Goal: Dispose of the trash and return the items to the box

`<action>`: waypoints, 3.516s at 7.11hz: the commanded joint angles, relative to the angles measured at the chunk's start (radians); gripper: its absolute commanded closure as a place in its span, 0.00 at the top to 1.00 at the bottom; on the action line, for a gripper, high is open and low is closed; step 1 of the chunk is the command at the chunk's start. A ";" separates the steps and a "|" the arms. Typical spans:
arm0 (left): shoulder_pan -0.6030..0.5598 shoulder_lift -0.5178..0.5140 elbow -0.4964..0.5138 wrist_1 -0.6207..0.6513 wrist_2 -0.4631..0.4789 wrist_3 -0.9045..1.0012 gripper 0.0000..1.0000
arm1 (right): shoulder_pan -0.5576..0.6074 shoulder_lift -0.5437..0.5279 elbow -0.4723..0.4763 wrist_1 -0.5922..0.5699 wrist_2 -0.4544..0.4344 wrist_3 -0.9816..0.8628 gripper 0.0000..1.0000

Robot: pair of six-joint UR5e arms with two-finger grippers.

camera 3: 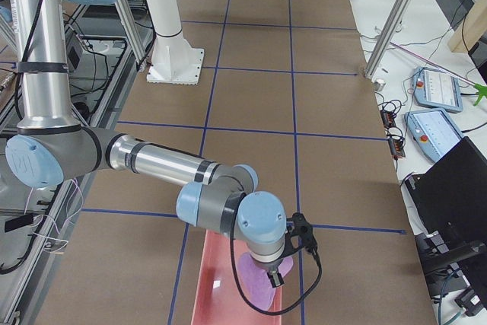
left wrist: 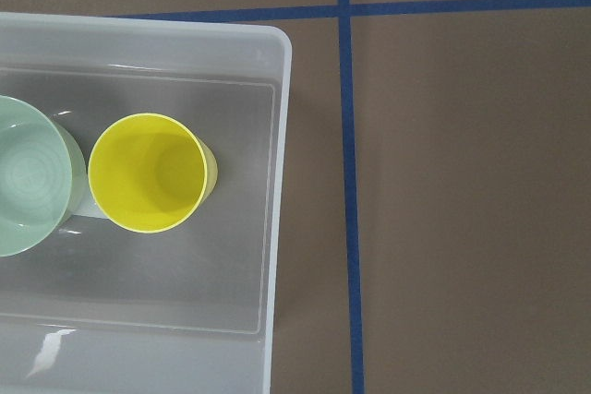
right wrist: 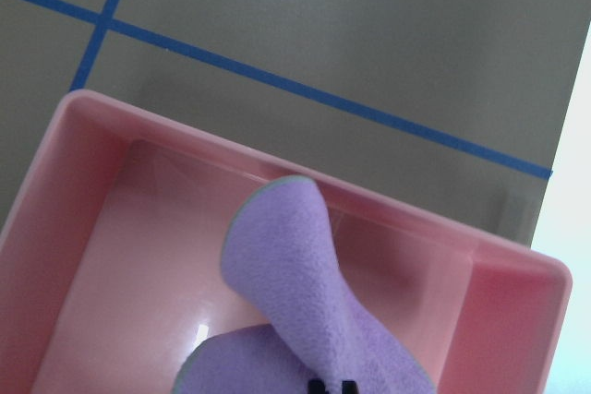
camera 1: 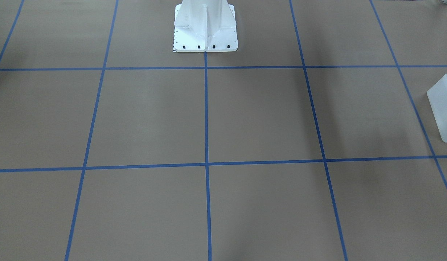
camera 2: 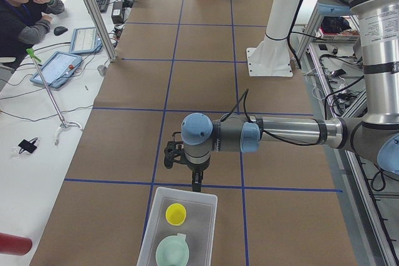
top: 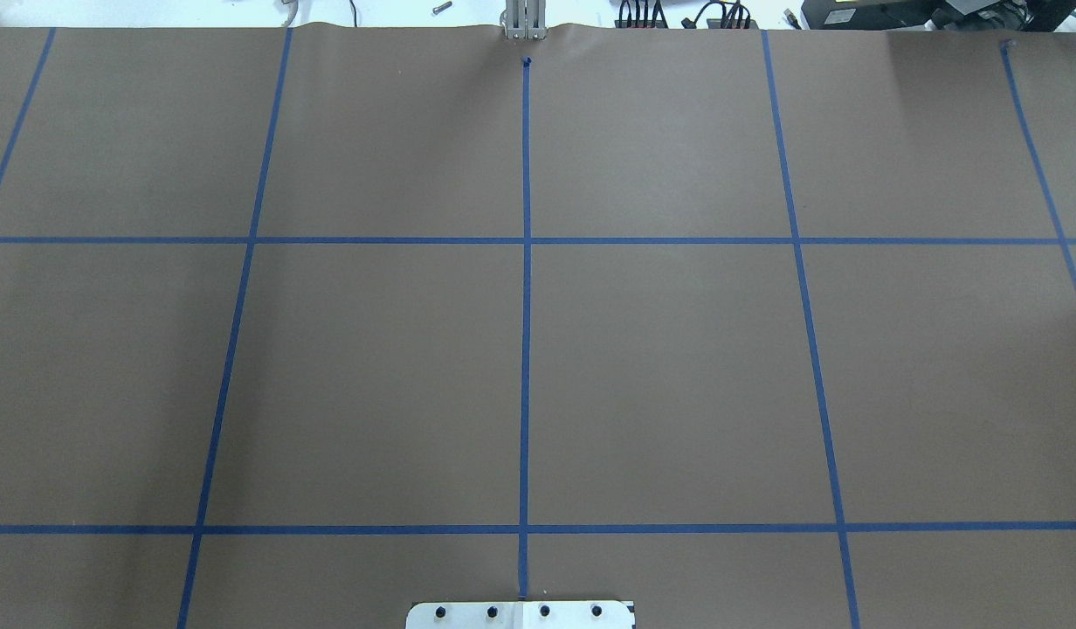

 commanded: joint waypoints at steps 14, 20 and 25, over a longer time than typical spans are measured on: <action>0.000 0.040 -0.025 0.000 0.000 0.001 0.98 | -0.276 -0.105 0.406 -0.245 0.106 0.560 1.00; 0.002 0.044 -0.020 0.000 0.000 0.002 0.98 | -0.276 -0.109 0.500 -0.247 -0.101 0.557 1.00; 0.002 0.044 -0.019 0.000 0.000 0.002 0.98 | -0.276 -0.097 0.504 -0.247 -0.041 0.557 1.00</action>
